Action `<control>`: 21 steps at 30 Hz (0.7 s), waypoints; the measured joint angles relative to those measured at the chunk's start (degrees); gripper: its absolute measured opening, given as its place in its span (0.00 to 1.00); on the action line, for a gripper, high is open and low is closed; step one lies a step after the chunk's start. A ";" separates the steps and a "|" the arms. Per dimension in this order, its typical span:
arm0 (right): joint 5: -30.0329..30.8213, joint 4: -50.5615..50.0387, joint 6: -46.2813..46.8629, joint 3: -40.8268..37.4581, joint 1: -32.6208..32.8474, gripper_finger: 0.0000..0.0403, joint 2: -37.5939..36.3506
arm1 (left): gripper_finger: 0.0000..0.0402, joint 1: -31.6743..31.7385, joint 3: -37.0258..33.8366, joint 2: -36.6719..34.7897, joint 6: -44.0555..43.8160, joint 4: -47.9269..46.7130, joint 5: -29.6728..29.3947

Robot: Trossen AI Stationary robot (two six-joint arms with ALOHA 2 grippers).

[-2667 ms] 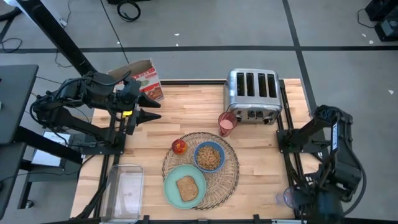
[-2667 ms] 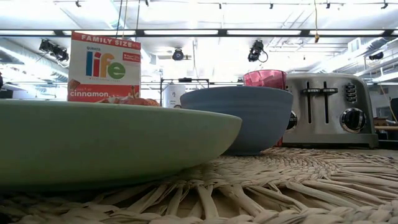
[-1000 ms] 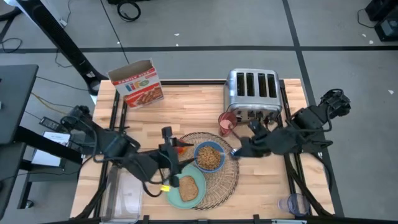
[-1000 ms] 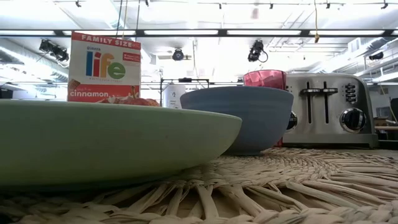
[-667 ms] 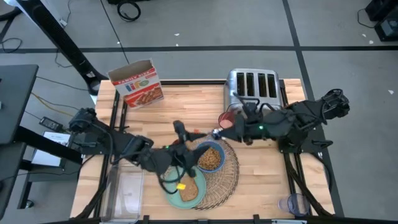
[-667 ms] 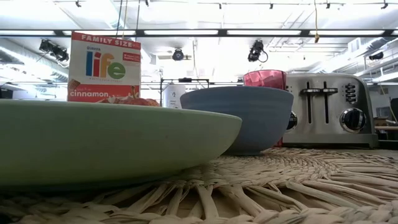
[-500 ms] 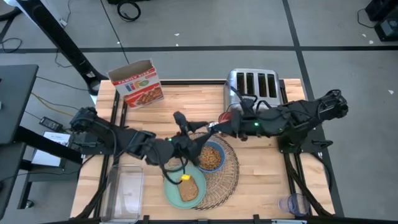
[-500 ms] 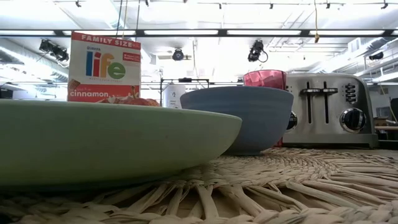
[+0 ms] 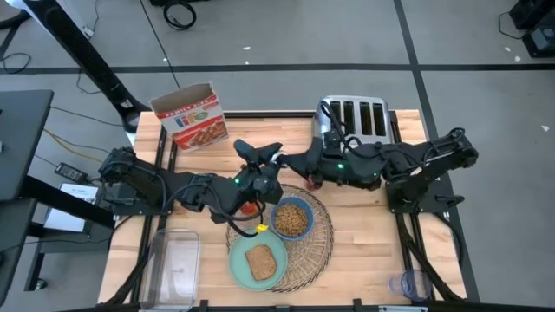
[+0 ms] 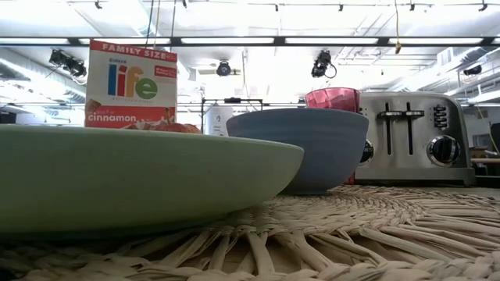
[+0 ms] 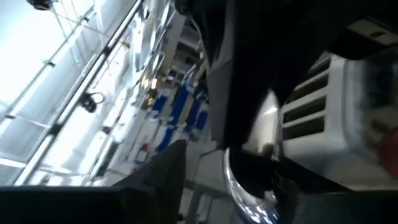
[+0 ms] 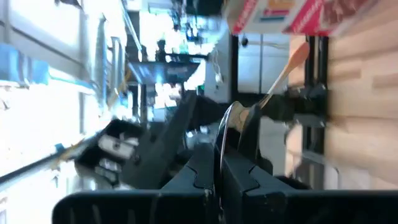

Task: Arrange a breakfast setting
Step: Put the orange spoon on the brown tablemat to the right of the blue bowl

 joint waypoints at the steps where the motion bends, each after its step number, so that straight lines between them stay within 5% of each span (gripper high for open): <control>1: 0.95 0.81 -0.07 0.00 -0.16 0.03 0.13 | 0.40 -0.07 0.00 0.00 1.19 0.53 -1.05; 14: 9.22 8.66 -3.87 0.00 -0.17 0.03 1.56 | 0.24 -0.60 0.00 -0.09 9.48 4.12 -3.52; 21: 11.35 11.82 -6.37 -0.04 -0.21 0.07 2.03 | 0.05 0.37 0.11 -0.20 9.69 5.65 -3.30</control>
